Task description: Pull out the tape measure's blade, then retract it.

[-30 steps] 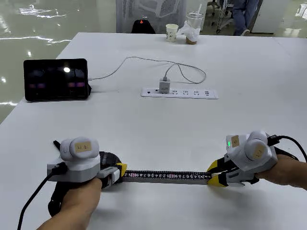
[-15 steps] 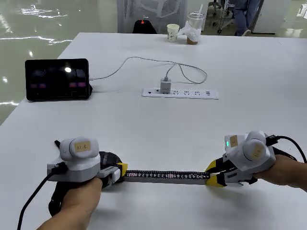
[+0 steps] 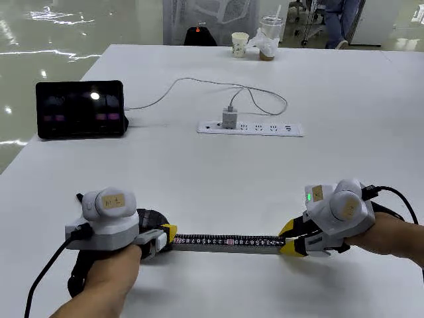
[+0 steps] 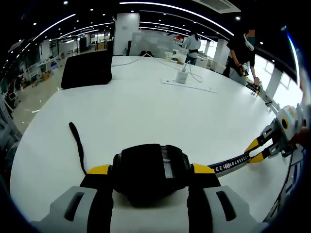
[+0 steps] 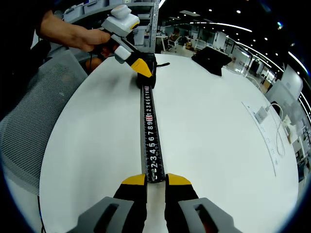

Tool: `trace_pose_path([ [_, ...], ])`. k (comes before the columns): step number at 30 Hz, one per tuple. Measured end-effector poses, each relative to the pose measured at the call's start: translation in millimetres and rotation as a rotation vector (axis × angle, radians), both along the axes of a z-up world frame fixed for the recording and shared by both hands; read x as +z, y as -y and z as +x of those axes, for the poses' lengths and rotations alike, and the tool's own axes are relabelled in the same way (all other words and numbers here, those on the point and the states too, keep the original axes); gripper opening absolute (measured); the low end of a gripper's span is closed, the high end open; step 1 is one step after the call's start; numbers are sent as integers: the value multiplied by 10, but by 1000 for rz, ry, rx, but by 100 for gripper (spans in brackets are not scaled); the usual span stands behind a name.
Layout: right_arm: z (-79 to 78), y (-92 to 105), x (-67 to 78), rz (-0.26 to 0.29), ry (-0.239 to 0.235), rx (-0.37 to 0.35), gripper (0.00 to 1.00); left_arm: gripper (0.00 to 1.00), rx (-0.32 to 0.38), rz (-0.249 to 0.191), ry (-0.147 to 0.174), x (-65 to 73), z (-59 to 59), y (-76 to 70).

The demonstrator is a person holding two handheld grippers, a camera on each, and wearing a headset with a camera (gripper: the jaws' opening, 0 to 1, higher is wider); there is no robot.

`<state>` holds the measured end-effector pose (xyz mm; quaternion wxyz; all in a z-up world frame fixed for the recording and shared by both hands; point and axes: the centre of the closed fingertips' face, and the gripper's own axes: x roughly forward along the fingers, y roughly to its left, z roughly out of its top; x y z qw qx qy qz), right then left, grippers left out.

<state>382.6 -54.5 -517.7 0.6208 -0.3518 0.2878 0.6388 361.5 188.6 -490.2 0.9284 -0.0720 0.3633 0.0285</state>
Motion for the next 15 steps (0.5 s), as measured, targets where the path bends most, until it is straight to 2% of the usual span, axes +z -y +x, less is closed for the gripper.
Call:
trace_pose_path([
  [15,-22,-131,16,13,-4,4,10,56,0,-9,0,7,0,-3],
])
